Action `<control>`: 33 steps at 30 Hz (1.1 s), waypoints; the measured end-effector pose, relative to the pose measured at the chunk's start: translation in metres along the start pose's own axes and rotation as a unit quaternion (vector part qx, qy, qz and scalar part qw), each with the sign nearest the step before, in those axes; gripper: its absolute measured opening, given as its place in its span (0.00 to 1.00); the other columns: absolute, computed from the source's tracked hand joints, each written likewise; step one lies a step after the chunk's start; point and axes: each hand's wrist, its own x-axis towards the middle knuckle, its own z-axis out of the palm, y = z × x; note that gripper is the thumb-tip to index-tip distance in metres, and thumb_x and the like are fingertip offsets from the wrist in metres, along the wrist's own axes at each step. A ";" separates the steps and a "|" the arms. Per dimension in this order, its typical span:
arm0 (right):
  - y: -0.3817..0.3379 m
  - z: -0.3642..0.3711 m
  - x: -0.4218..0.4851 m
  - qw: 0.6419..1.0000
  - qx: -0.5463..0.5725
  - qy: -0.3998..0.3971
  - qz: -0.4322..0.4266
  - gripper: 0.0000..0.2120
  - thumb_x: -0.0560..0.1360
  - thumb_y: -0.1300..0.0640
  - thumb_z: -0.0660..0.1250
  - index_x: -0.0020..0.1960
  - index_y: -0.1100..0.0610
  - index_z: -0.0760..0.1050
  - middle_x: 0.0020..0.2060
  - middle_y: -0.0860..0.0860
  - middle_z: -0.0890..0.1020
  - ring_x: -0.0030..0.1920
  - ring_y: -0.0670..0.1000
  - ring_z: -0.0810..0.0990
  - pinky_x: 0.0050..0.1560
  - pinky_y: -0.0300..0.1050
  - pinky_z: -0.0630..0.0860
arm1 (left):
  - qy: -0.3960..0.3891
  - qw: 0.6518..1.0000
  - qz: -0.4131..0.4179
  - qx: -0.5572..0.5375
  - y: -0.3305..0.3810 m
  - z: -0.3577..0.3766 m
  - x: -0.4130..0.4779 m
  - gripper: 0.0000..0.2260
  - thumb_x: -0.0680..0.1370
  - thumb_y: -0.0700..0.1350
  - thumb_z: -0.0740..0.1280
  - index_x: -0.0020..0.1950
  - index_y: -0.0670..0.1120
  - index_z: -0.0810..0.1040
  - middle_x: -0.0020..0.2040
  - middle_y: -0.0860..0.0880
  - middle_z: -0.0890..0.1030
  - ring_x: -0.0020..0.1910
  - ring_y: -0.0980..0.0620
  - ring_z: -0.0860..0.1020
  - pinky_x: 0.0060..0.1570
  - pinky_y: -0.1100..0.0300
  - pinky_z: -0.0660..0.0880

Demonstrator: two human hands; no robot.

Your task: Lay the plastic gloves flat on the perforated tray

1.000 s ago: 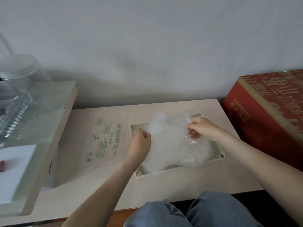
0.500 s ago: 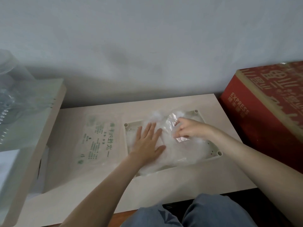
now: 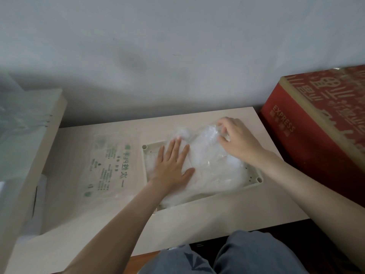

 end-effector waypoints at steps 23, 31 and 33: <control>0.046 -0.003 -0.049 0.985 -0.043 -0.154 0.060 0.31 0.76 0.36 0.43 0.75 0.46 0.59 0.75 0.47 0.60 0.76 0.50 0.53 0.71 0.49 0.49 | 0.094 0.989 0.010 -0.114 -0.002 -0.013 -0.002 0.40 0.74 0.69 0.38 0.77 0.46 0.58 0.79 0.46 0.51 0.78 0.49 0.48 0.76 0.50 0.44; 0.047 0.001 -0.051 0.962 -0.034 -0.018 0.269 0.10 0.76 0.62 0.57 0.55 0.64 0.68 0.55 0.60 0.75 0.55 0.61 0.73 0.47 0.48 0.68 | 0.211 0.932 -0.264 -0.132 -0.028 -0.039 -0.038 0.13 0.75 0.41 0.59 0.56 0.36 0.71 0.53 0.36 0.74 0.52 0.36 0.72 0.51 0.46 0.68; 0.047 0.004 -0.055 0.948 -0.020 -0.065 0.311 0.11 0.75 0.58 0.56 0.53 0.62 0.71 0.51 0.59 0.78 0.48 0.60 0.78 0.43 0.47 0.70 | 0.085 0.919 -0.357 -0.142 -0.040 -0.042 -0.051 0.16 0.78 0.42 0.58 0.63 0.36 0.68 0.54 0.38 0.75 0.52 0.39 0.73 0.49 0.49 0.69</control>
